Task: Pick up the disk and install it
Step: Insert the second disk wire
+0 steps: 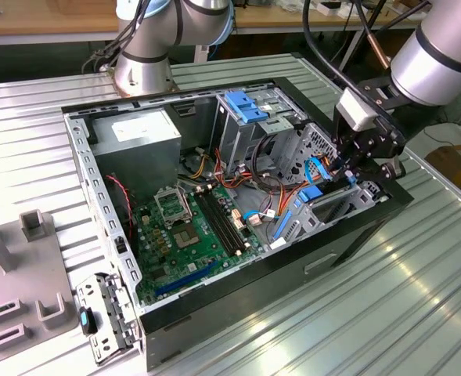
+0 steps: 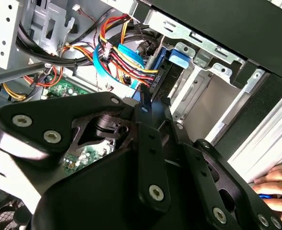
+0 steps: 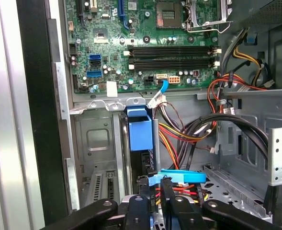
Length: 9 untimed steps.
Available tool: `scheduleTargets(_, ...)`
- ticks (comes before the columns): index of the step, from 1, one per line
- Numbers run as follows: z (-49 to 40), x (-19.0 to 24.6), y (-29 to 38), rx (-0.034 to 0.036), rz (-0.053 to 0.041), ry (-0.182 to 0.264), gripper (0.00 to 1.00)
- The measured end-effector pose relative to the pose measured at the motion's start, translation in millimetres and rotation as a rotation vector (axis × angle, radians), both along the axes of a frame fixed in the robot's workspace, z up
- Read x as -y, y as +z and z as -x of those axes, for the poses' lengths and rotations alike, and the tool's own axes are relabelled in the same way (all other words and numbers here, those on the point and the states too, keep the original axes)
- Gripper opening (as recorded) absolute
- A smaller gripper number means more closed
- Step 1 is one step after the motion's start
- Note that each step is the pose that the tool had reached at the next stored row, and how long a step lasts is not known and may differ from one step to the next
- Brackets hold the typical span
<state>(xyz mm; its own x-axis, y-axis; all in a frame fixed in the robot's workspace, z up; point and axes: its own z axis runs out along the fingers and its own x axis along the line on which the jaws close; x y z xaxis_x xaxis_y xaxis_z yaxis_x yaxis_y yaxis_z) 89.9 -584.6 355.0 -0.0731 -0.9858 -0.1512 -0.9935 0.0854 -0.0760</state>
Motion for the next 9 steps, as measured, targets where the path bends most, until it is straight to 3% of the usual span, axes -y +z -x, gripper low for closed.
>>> scheduleTargets(1,0.0,0.0,0.1,0.0000,0.0000,0.000,0.24)
scheduleTargets(3,0.0,0.0,0.4,0.0000,0.0003,0.000,0.11)
scheduleTargets(9,0.0,0.0,1.1,0.0000,0.0003,0.000,0.11)
